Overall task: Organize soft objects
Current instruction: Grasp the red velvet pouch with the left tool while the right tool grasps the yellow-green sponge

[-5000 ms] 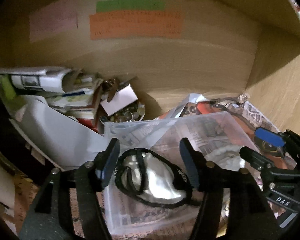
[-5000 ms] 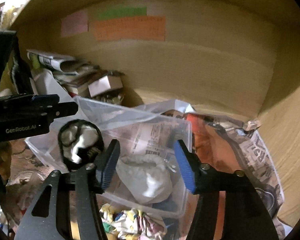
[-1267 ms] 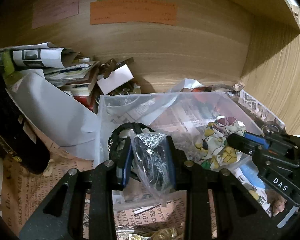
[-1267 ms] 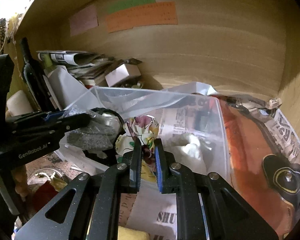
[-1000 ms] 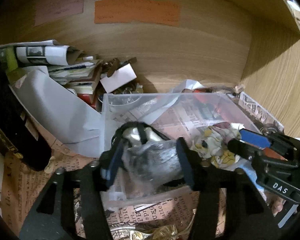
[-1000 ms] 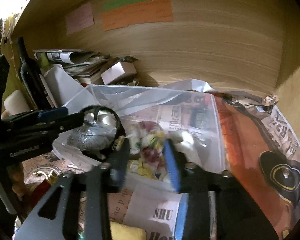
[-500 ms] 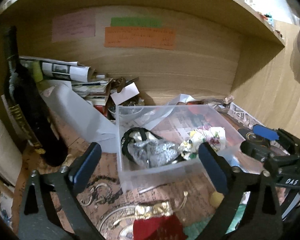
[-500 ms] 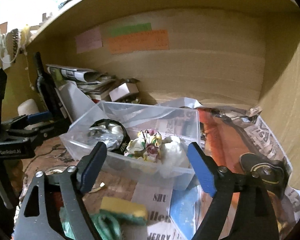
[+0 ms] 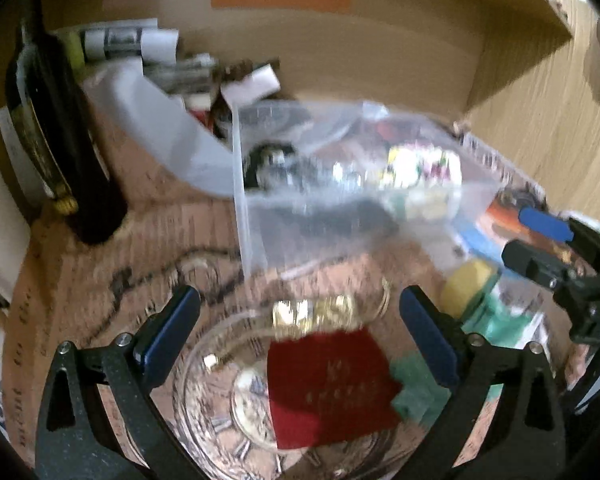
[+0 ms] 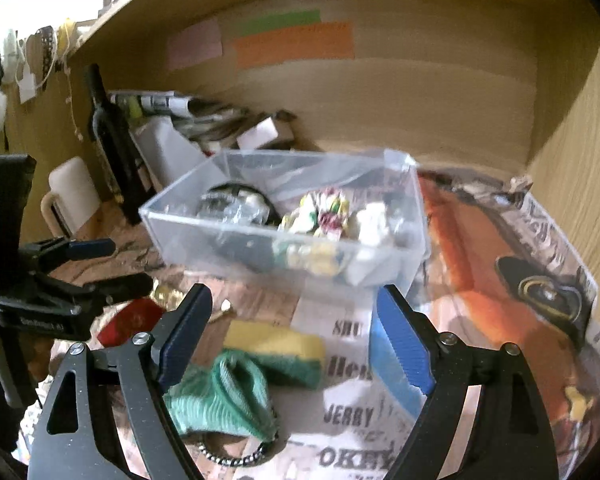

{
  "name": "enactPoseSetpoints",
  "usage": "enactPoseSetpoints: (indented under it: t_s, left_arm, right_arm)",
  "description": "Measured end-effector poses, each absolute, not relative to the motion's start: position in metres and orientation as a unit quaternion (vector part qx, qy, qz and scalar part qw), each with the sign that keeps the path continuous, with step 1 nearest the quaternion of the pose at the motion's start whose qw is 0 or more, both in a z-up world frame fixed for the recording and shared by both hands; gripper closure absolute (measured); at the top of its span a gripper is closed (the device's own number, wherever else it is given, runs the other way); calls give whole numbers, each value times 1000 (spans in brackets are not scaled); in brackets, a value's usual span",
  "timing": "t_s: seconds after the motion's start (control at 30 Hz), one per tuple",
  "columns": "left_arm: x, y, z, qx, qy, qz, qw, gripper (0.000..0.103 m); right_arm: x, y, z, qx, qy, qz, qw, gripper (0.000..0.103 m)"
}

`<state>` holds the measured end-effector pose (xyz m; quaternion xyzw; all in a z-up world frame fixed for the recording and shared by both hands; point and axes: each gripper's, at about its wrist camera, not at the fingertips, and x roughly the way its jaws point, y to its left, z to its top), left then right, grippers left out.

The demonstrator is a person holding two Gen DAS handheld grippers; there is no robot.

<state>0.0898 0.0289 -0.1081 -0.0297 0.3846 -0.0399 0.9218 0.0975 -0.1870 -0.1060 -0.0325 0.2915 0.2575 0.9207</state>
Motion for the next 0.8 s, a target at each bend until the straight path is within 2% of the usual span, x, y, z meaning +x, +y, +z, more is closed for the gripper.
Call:
enactPoseSetpoints:
  t_s: [0.37, 0.4, 0.43, 0.53, 0.6, 0.63, 0.67, 0.73, 0.8]
  left_arm:
    - [94, 24, -141, -45, 429, -47, 901, 3]
    - [94, 24, -142, -45, 427, -46, 902, 7]
    - [95, 24, -143, -43, 428, -45, 902, 15]
    - [94, 23, -144, -39, 424, -49, 903, 26]
    - [93, 22, -144, -38, 421, -55, 904, 35]
    - [93, 21, -144, -36, 420, -58, 905, 41]
    - [93, 20, -143, -35, 419, -61, 905, 42]
    - [94, 20, -143, -37, 417, -66, 906, 55]
    - [94, 19, -142, -39, 415, -68, 906, 61]
  right_arm:
    - [104, -172, -140, -40, 348, 259, 900, 20]
    - [106, -172, -141, -40, 350, 258, 899, 20]
    - [106, -173, -141, -38, 351, 259, 899, 21]
    - [108, -173, -143, -34, 355, 262, 897, 24]
    - [109, -171, -145, -35, 360, 268, 893, 39]
    - [110, -170, -146, -35, 363, 272, 891, 40]
    - [109, -169, -147, -36, 363, 272, 891, 41]
    - [108, -170, -146, -36, 358, 272, 893, 42]
    - [106, -170, -144, -35, 351, 273, 895, 43]
